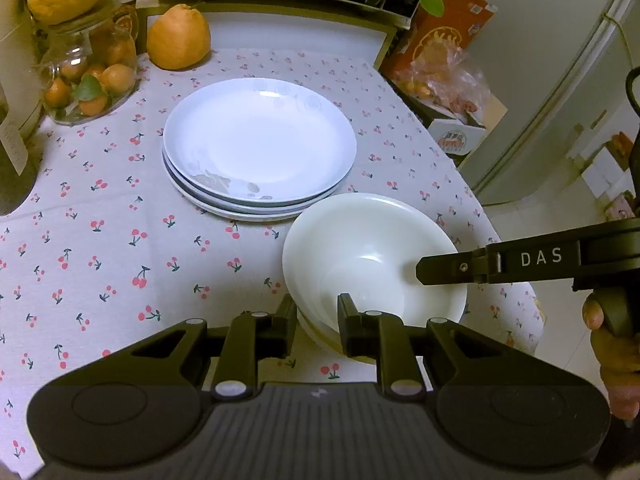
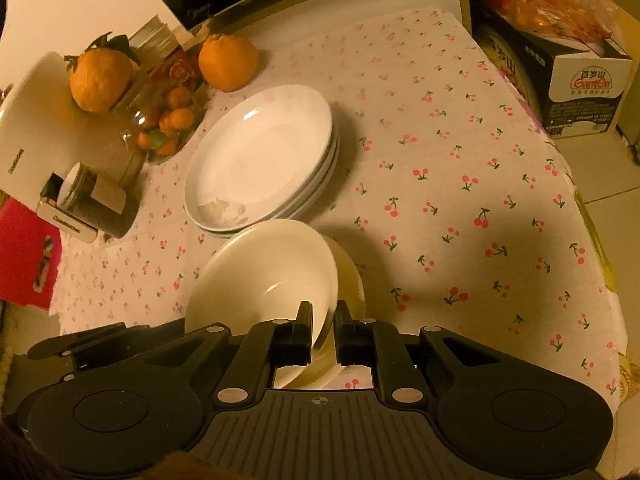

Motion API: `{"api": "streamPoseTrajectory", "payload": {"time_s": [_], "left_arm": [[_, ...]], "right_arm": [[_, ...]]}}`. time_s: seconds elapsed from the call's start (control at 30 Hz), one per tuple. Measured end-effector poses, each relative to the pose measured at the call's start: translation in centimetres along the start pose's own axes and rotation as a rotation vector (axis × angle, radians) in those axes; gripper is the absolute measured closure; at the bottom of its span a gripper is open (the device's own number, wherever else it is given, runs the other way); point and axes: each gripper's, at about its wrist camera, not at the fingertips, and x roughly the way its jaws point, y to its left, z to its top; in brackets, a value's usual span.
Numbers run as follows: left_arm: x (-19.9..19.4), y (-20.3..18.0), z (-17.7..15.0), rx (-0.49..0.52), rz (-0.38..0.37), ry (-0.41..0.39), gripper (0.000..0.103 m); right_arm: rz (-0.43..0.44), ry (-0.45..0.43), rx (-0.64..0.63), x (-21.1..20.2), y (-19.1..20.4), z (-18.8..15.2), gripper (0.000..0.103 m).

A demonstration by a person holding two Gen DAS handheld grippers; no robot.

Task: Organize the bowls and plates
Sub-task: 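Lower the small bowl into the cream bowl and open both grippers, then close the right gripper on the rim of the nested bowls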

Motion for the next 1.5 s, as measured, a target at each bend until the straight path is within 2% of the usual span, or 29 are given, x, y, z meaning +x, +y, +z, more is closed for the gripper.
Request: {"api": "streamPoseTrajectory", "payload": {"time_s": [0.87, 1.0, 1.17, 1.2, 1.23, 1.27, 1.3, 1.33, 1.4, 1.5], "left_arm": [[0.9, 0.1, -0.4, 0.011, -0.02, 0.035, 0.081], [1.0, 0.2, -0.4, 0.009, -0.016, 0.036, 0.08], [0.9, 0.3, -0.4, 0.008, -0.029, 0.035, 0.076], [0.9, 0.3, -0.5, 0.014, -0.035, 0.031, 0.074], [0.9, 0.3, -0.5, 0.022, -0.043, 0.029, 0.067], [0.8, 0.3, -0.6, 0.031, -0.052, 0.027, 0.061], [0.8, 0.3, -0.6, 0.04, -0.059, 0.023, 0.048], [0.8, 0.2, -0.7, 0.05, -0.061, 0.019, 0.039], [0.7, 0.1, -1.0, 0.074, -0.07, 0.008, 0.032], [0.6, 0.2, -1.3, 0.106, -0.095, -0.018, 0.018]], "right_arm": [[0.027, 0.008, 0.032, -0.5, -1.4, 0.6, 0.089], [0.017, -0.002, 0.038, -0.8, -1.6, 0.7, 0.084], [0.009, -0.012, 0.042, -1.1, -2.0, 0.9, 0.083], [0.009, -0.013, 0.044, -1.1, -2.1, 0.9, 0.081], [0.012, -0.015, 0.047, -1.1, -2.2, 0.9, 0.078], [0.014, -0.016, 0.05, -1.1, -2.3, 0.9, 0.07], [0.015, -0.018, 0.052, -1.1, -2.4, 0.9, 0.063], [0.017, -0.022, 0.049, -1.2, -2.5, 1.0, 0.059], [0.016, -0.033, 0.039, -1.3, -2.5, 1.0, 0.043], [0.025, -0.059, 0.014, -1.4, -2.5, 1.0, 0.034]]}}
